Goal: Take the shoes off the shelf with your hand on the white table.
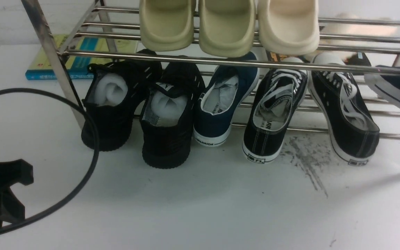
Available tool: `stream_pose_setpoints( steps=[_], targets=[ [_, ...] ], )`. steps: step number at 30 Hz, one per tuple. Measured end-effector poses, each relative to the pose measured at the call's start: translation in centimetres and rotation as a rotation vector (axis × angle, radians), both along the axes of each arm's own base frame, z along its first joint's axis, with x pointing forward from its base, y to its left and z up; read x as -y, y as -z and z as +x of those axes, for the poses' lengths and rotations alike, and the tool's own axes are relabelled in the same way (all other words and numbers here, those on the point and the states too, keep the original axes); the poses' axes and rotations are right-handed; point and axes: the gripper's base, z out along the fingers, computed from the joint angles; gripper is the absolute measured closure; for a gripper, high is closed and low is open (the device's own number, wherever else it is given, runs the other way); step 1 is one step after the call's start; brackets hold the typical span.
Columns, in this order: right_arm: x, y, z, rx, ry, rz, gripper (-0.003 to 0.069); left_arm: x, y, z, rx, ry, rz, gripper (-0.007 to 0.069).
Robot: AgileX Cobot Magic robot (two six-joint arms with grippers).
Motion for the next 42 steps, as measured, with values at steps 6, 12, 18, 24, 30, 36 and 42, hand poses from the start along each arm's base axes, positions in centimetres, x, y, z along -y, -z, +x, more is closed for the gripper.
stream_pose_setpoints(
  steps=[6,12,18,24,30,36,42],
  targets=[
    [0.0,-0.3,-1.2,-0.014,0.001,0.003,0.0629,0.0,0.0,0.0,0.004,-0.001,0.001,0.0383],
    [0.0,1.3,1.6,0.031,-0.002,-0.006,0.0629,-0.1,0.0,0.0,0.004,0.000,0.011,0.0383],
    [-0.2,5.0,7.5,0.078,-0.011,-0.028,0.0629,-0.3,0.0,0.0,0.004,0.000,0.034,0.0383],
    [-0.3,5.8,11.4,0.073,-0.028,-0.047,0.0629,-0.3,0.0,0.0,0.005,0.000,0.039,0.0383],
    [-0.3,4.5,11.9,0.046,-0.026,-0.047,0.0629,-0.3,0.0,0.0,0.005,0.000,0.040,0.0383],
    [-0.4,2.5,10.6,-0.032,-0.020,-0.033,0.0629,-0.3,0.0,0.0,0.006,0.000,0.040,0.0383],
    [-0.3,1.0,8.7,-0.087,-0.016,-0.031,0.0629,-0.3,0.0,0.0,0.006,0.000,0.040,0.0383]
  ],
)
